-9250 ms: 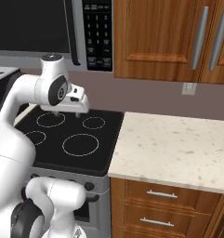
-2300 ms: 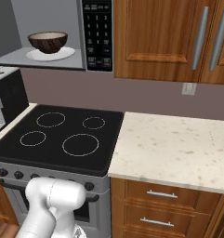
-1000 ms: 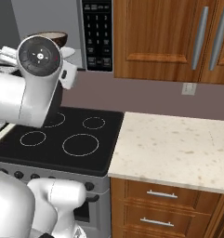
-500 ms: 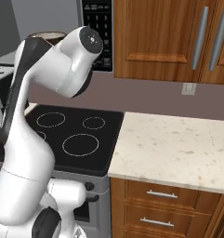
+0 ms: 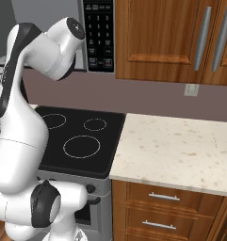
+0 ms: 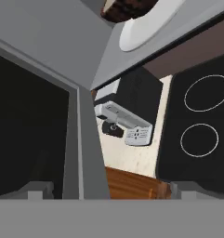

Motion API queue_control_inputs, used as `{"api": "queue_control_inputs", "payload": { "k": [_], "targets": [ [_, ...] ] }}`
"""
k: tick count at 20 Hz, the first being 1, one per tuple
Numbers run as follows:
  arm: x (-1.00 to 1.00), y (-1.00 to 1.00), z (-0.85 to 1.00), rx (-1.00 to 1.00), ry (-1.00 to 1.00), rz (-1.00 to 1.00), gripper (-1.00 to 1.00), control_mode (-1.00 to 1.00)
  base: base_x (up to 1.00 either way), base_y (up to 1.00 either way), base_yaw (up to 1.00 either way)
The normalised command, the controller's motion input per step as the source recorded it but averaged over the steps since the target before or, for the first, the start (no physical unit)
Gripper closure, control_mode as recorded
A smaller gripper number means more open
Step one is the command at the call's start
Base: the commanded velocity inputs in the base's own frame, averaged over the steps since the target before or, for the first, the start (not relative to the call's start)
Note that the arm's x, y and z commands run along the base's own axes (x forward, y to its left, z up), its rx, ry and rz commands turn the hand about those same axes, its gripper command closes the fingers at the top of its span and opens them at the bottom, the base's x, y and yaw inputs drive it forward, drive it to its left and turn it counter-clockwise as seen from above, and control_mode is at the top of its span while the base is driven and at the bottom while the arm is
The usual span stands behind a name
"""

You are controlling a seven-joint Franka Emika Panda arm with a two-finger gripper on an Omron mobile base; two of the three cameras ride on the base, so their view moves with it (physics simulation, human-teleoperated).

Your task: The microwave is finished heating the shrimp and lemon wedge. Take the bowl containing the food and place it on the dining counter.

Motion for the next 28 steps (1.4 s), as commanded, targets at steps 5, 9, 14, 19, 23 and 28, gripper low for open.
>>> {"api": "queue_control_inputs", "payload": {
  "k": [5, 9, 14, 19, 23, 28],
  "targets": [
    [0.00, 0.98, 0.00, 0.09, 0.13, 0.07, -1.00, -1.00, 0.00, 0.00, 0.00],
    [-0.14, 1.00, 0.00, 0.07, 0.08, 0.12, -1.00, -1.00, 0.00, 0.00, 0.00],
    [-0.53, 1.00, 0.00, 0.03, 0.01, 0.16, -1.00, -1.00, 0.00, 0.00, 0.00],
    [-0.58, 1.00, 0.00, 0.03, 0.00, 0.13, -1.00, -1.00, 0.00, 0.00, 0.00],
    [-0.36, 1.00, 0.00, 0.03, 0.00, 0.02, -1.00, -1.00, 0.00, 0.00, 0.00],
    [-0.02, 0.37, 0.00, -0.05, 0.00, 0.00, -1.00, -1.00, 0.00, 0.00, 0.00]
  ]
}}
